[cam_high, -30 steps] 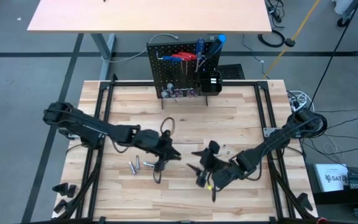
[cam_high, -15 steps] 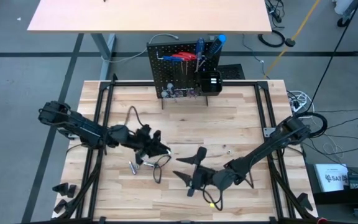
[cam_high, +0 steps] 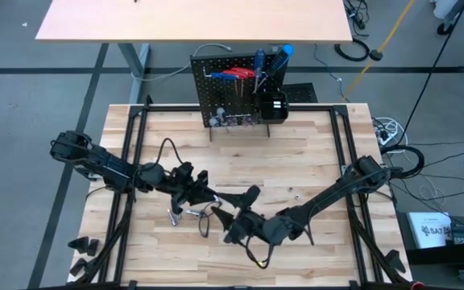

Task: Hang tools onto peg board
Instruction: Put the left socket into the black bin on the peg board

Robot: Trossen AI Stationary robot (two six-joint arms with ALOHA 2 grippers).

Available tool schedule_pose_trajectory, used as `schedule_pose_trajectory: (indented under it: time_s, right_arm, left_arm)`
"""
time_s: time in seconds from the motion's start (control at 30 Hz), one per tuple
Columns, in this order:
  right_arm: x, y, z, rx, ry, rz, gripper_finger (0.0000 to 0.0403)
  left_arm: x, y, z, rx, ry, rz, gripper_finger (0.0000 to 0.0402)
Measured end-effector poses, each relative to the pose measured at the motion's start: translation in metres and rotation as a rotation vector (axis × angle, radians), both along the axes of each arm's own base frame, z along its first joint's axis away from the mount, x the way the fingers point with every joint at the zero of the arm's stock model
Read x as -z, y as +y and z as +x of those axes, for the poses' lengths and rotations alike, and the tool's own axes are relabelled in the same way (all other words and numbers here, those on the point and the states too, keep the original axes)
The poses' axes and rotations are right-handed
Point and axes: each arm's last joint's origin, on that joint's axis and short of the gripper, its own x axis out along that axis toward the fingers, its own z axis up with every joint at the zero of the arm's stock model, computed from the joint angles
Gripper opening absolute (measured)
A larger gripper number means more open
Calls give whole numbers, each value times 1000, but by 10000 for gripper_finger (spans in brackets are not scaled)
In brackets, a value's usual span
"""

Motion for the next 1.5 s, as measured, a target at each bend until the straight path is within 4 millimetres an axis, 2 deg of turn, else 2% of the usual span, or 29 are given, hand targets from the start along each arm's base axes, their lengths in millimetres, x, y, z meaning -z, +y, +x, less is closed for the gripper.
schedule_pose_trajectory:
  time_s: [0.2,0.33,0.6,0.73,0.93,1.07,1.27,1.4,1.5]
  right_arm:
    - [0,-10,5,19,-15,27,230]
    - [0,-12,6,21,-26,45,208]
    - [1,-12,6,12,-19,40,109]
    - [2,-9,6,-26,-13,36,46]
    - [3,-9,5,2,-19,58,44]
    - [-1,-5,-2,104,-3,39,44]
    - [-21,-5,-18,284,20,21,44]
    - [-39,-14,-29,397,47,20,44]
    - [-58,-25,-40,408,49,32,44]
  left_arm:
    - [0,-2,0,8,-1,3,52]
    - [-1,-2,-1,19,-16,5,52]
    - [-1,-2,-1,39,-13,10,55]
    - [0,-3,-1,46,2,7,80]
    - [0,0,0,34,1,16,135]
    - [1,12,3,13,4,32,150]
    - [5,33,7,5,41,53,153]
    - [6,41,8,-11,55,59,153]
    - [7,43,8,-7,60,62,153]
